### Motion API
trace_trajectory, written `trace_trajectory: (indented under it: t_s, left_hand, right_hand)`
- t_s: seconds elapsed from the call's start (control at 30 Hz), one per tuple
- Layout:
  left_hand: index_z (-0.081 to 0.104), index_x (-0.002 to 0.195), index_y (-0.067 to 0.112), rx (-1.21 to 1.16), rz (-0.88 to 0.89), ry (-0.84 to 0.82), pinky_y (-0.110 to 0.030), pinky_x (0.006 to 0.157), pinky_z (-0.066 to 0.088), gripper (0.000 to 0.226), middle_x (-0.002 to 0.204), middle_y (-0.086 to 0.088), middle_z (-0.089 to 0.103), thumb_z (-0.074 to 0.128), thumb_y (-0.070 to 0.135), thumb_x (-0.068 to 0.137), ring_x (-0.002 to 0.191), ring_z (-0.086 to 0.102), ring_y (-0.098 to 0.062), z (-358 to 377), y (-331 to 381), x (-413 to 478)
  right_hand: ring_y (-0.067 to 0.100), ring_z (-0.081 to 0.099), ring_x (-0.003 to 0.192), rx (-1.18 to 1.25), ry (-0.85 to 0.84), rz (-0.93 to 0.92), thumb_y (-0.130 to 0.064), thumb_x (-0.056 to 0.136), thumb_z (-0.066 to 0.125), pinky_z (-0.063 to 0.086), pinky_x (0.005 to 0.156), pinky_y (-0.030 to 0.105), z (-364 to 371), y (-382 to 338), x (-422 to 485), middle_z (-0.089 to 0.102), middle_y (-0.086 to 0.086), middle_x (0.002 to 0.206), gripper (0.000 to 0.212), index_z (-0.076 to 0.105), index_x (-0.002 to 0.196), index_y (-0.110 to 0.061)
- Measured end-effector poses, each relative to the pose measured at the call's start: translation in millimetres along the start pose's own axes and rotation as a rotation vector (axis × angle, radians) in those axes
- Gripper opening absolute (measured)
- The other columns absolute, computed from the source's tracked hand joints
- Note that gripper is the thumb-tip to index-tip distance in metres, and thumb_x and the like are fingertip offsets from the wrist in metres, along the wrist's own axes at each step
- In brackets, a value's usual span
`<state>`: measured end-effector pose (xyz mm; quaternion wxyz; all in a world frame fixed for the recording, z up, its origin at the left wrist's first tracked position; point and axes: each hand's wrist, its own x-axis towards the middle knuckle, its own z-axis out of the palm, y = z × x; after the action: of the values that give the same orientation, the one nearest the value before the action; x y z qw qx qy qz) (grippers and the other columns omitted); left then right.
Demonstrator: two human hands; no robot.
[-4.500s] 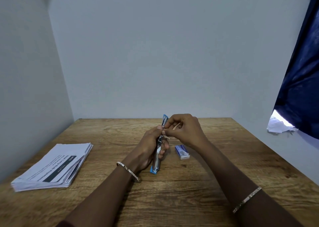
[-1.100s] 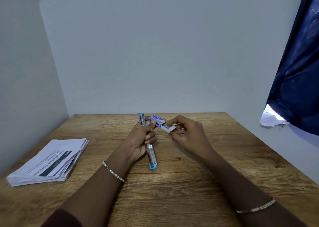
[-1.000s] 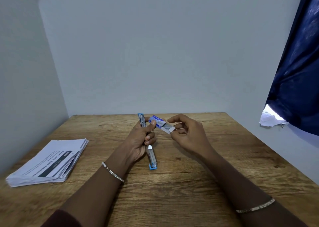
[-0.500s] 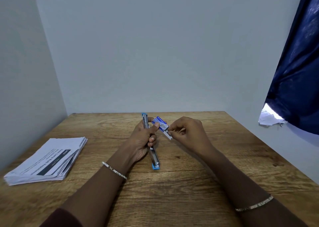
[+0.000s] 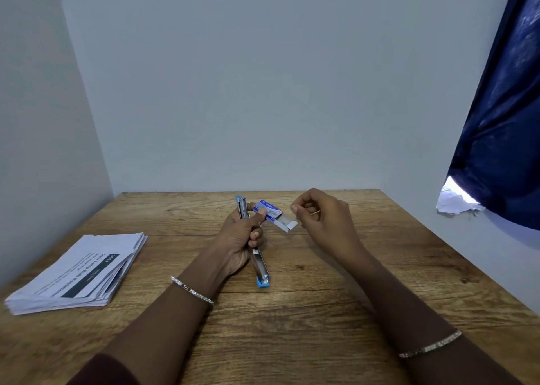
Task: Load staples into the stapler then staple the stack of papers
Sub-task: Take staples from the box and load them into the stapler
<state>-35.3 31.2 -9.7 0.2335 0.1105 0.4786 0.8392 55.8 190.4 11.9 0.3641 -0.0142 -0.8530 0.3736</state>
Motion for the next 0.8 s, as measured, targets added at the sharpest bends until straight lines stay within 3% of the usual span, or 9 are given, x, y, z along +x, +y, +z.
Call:
trace_trajectory:
  t_s: [0.13,0.27,0.37,0.57,0.7,0.8]
  left_hand:
    - [0.05,0.088,0.013,-0.083,0.032,0.021,-0.011,0.028,0.025,0.016,0.066,-0.004,0.045,0.062,0.005,0.093,0.028,0.032,-0.003,0.0,1.4,0.2]
    - [0.049,0.09,0.014,-0.162,0.045,0.062,-0.011,0.028,0.024,0.018,0.058,-0.004,0.047,0.065,0.005,0.09,0.026,0.031,-0.004,0.8,2.7,1.2]
    - [0.051,0.099,0.014,-0.173,0.051,0.07,-0.012,0.029,0.025,0.019,0.053,-0.002,0.059,0.066,0.006,0.09,0.027,0.032,-0.004,1.5,3.8,-0.1]
    - [0.056,0.122,0.018,-0.154,0.048,0.004,-0.013,0.03,0.028,0.031,0.062,-0.001,0.069,0.064,0.011,0.093,0.03,0.033,-0.003,6.6,4.8,-4.7]
    - [0.058,0.127,0.015,-0.112,0.019,-0.057,-0.013,0.029,0.026,0.039,0.058,0.002,0.058,0.067,0.012,0.089,0.03,0.032,-0.002,10.1,0.6,-8.4]
    - [0.059,0.127,0.013,-0.097,0.0,-0.088,-0.013,0.029,0.026,0.043,0.064,-0.002,0.064,0.069,0.013,0.085,0.03,0.033,-0.002,11.9,-1.2,-9.3]
  right_hand:
    - [0.014,0.071,0.054,0.291,0.052,0.159,-0.003,0.083,0.076,0.057,0.051,0.022,-5.1,-1.6,1.4,0.073,0.003,0.062,0.008,0.071,0.079,-0.006]
    - [0.025,0.07,0.055,0.47,-0.171,0.272,0.006,0.084,0.071,0.059,0.056,0.032,-3.0,-1.5,0.5,0.072,0.013,0.062,0.011,0.07,0.085,-0.005]
    - [0.025,0.072,0.058,0.512,-0.272,0.31,0.005,0.086,0.07,0.063,0.06,0.033,2.9,-1.1,-2.5,0.073,0.017,0.068,0.011,0.073,0.085,-0.005]
    - [0.026,0.075,0.066,0.621,-0.245,0.319,0.004,0.087,0.071,0.065,0.069,0.034,4.4,-1.4,-4.8,0.074,0.03,0.084,0.008,0.076,0.091,-0.002]
    - [0.023,0.074,0.065,0.631,-0.226,0.292,0.003,0.088,0.072,0.065,0.07,0.033,7.0,-2.4,-6.6,0.074,0.027,0.081,0.007,0.075,0.095,0.003]
    - [0.026,0.075,0.065,0.639,-0.18,0.292,0.002,0.085,0.076,0.063,0.066,0.032,5.9,-2.1,-5.5,0.075,0.024,0.077,0.013,0.071,0.097,0.002]
